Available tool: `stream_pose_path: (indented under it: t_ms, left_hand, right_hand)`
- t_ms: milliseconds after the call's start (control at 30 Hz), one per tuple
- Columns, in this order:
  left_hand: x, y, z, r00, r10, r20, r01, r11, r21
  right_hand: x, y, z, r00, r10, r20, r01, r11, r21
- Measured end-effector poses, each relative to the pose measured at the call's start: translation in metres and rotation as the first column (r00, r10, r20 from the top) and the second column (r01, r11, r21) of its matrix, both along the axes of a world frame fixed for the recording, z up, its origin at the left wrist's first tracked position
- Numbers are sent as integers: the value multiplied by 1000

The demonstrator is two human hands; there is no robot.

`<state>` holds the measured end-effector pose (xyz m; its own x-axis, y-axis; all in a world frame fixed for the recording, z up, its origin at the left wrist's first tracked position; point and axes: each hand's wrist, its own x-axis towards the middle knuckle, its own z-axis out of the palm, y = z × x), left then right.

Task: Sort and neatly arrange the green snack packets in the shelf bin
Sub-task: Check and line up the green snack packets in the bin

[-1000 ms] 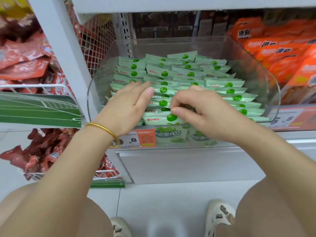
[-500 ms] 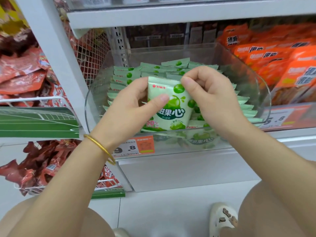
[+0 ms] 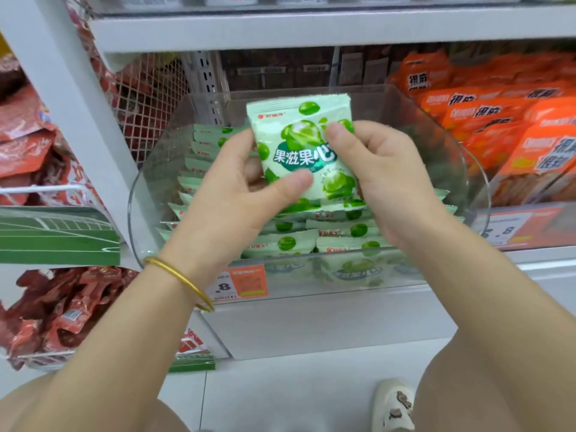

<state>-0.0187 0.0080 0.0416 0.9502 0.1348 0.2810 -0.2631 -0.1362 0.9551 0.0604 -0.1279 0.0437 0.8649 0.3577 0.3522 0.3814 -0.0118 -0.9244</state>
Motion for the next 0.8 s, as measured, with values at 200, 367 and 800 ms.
stream_pose_path:
  t_ms: [200,367,800]
  left_hand:
    - [-1,-3,-3,999,-43,12,43,999,-3]
    - [-2,-5,-4,997,-63,41,62,997,42]
    - [-3,-4,-7,997,-2,72,-17,964,265]
  right_hand:
    - [-1,-3,2,996,-75,42,76,997,-20]
    - [2,-5,-3,991,-120,56,123,991,-61]
    - [5,-12,-6,990,-95,102,95,995,3]
